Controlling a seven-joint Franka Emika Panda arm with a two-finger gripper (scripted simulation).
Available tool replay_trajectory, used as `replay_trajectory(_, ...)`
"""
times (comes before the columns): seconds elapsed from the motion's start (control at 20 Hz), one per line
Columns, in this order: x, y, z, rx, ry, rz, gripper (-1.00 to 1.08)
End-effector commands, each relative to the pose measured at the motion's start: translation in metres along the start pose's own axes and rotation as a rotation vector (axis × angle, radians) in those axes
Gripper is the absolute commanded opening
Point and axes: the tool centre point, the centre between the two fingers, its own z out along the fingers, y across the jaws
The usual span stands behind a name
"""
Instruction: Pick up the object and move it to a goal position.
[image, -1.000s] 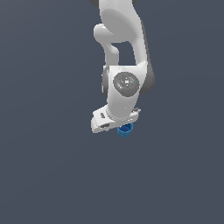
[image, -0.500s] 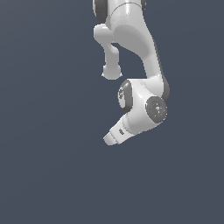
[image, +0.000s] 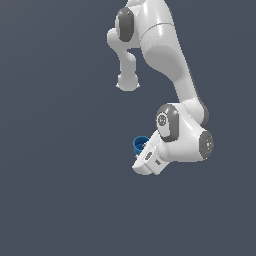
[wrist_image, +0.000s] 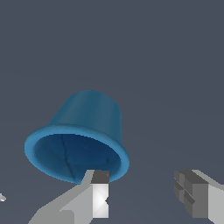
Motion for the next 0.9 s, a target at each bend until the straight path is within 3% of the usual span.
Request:
replay_trajectory(0.0,0.0034,-0.0028,-0.0002,-0.009,-0.052,-0.053,0.28)
replay_trajectory(0.4,0.0101,-0.0097,-0.0012,-0.022,-0.151,-0.148,0.28)
replay_trajectory(0.85,0.0109,-0.0111,0.0001,-0.024,-0.164,-0.161,0.28)
